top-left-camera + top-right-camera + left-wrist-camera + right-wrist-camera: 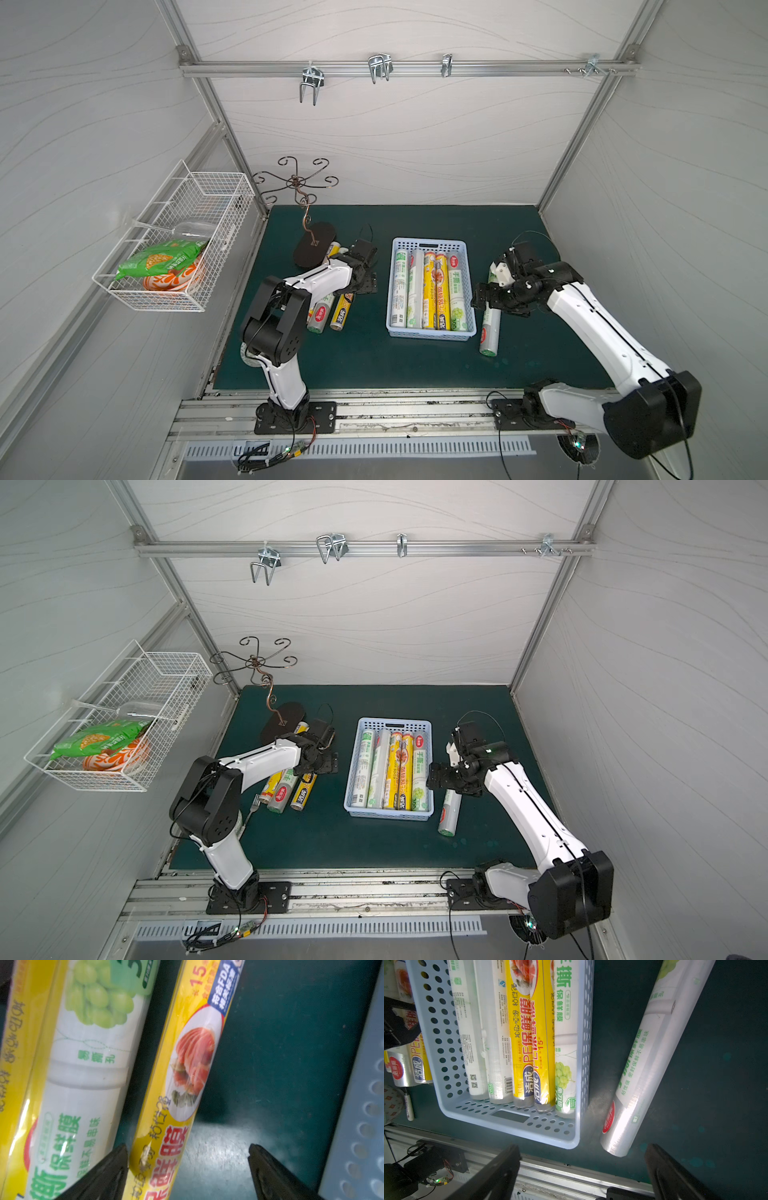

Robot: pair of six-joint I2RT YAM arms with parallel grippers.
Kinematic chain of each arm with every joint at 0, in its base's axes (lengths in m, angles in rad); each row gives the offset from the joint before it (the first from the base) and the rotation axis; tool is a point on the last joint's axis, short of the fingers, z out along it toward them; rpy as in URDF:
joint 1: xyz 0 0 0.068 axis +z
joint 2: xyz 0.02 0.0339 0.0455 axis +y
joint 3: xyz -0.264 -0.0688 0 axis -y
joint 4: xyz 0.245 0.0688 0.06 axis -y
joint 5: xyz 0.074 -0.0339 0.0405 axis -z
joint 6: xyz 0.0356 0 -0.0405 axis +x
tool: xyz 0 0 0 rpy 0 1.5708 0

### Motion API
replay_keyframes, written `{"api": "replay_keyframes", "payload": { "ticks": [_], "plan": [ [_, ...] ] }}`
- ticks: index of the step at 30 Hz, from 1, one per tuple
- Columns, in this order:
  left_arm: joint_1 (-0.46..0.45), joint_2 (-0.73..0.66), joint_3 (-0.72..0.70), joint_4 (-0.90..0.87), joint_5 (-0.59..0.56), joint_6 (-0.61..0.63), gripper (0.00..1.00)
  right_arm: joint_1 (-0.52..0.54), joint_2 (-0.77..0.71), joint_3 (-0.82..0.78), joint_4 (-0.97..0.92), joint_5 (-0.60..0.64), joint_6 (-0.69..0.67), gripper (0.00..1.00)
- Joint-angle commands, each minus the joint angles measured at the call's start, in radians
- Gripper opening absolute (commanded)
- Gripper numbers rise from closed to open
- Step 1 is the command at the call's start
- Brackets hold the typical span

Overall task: Put the plastic wrap into the basket
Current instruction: Pick up the plastic wrap from the center of the board.

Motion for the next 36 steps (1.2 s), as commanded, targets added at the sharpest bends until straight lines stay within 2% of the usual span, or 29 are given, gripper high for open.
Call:
{"api": "replay_keyframes", "payload": {
  "ticks": [1, 12, 17, 25, 36],
  "plan": [
    [-0.004, 0.029, 0.044, -0.043, -0.027, 0.024, 0.94, -0.005, 0.001, 0.005, 0.009, -0.028, 0.010, 0.99],
    [-0.005, 0.055, 0.068, -0.032, 0.050, 0.037, 0.90, -0.006, -0.007, -0.007, 0.017, -0.038, 0.011, 0.99],
    [-0.005, 0.057, 0.069, -0.012, 0.104, 0.040, 0.82, -0.006, -0.006, -0.014, 0.020, -0.040, 0.012, 0.99],
    [-0.005, 0.068, 0.074, -0.015, 0.117, 0.036, 0.71, -0.007, -0.008, -0.017, 0.021, -0.039, 0.012, 0.99],
    [-0.006, 0.087, 0.068, -0.005, 0.139, 0.035, 0.61, -0.007, -0.005, -0.025, 0.029, -0.038, 0.009, 0.99]
  ]
}}
